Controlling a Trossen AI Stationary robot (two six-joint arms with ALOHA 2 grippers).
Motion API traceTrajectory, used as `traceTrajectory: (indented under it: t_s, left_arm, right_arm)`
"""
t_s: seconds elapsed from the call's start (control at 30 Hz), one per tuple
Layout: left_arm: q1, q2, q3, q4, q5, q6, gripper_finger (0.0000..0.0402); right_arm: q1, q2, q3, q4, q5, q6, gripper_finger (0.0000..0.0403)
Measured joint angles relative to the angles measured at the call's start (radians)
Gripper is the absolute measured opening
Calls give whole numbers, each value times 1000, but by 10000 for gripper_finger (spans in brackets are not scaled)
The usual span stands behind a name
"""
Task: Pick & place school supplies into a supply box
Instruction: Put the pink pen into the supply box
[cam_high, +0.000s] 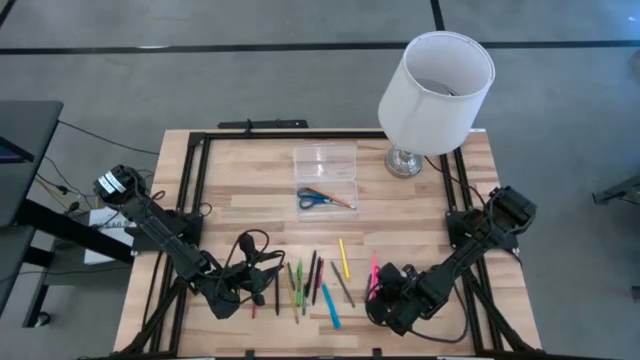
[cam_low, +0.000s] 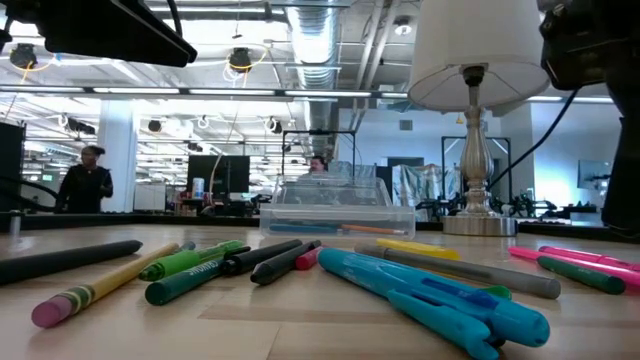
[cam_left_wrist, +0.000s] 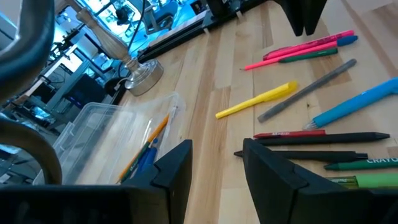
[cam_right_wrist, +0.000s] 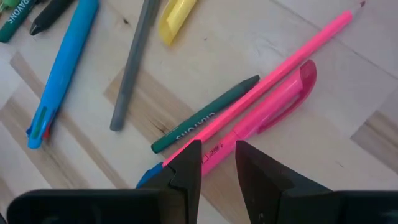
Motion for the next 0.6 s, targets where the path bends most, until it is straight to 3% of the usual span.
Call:
traceTrajectory:
  t_s: [0.6]
  left_arm:
    - [0,0,0,0,3,-1,137]
  right_arm:
    - [-15,63,-1,16,-69,1,91]
